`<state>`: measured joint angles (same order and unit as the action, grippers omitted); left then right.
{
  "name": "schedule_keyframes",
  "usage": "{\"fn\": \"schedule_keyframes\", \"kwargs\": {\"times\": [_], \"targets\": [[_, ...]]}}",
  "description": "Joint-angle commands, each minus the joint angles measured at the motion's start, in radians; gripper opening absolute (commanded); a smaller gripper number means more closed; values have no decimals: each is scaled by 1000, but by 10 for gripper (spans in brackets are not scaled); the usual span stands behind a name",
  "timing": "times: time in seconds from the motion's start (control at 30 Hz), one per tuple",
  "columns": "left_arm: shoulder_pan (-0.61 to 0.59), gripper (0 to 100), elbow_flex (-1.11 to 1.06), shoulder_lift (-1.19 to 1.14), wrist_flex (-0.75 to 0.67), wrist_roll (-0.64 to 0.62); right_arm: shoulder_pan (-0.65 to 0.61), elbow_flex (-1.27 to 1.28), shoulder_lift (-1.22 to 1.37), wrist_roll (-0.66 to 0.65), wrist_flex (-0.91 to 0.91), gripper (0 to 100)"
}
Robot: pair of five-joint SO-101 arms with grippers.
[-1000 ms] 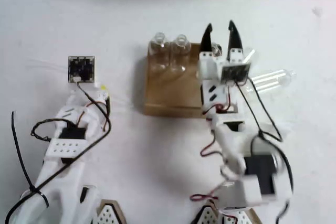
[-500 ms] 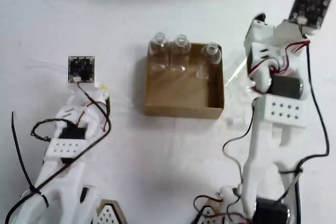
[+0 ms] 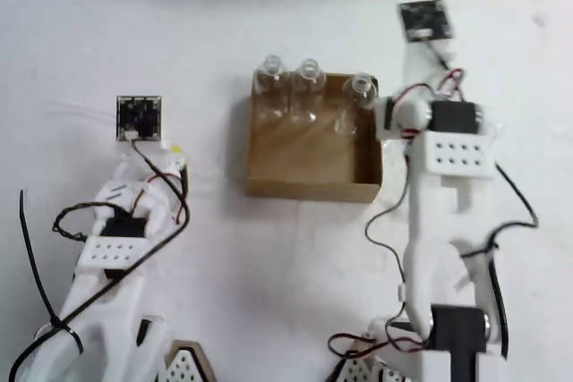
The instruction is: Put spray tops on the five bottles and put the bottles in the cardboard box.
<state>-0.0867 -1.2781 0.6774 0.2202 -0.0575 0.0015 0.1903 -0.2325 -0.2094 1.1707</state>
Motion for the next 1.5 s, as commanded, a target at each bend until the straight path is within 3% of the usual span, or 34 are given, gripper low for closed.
{"fn": "schedule_keyframes", "kwargs": {"times": [0.0, 0.27, 0.9, 1.47], "targets": [[8, 24, 8, 15, 2, 12, -42, -6, 122, -14, -4, 17], [8, 24, 9, 15, 0, 12, -59, -6, 317, 89, -157, 17], [10, 24, 11, 15, 2, 12, -99, -75, 509, 92, -297, 17], [10, 24, 8, 16, 2, 12, -110, -77, 516, 92, -412, 17]]}}
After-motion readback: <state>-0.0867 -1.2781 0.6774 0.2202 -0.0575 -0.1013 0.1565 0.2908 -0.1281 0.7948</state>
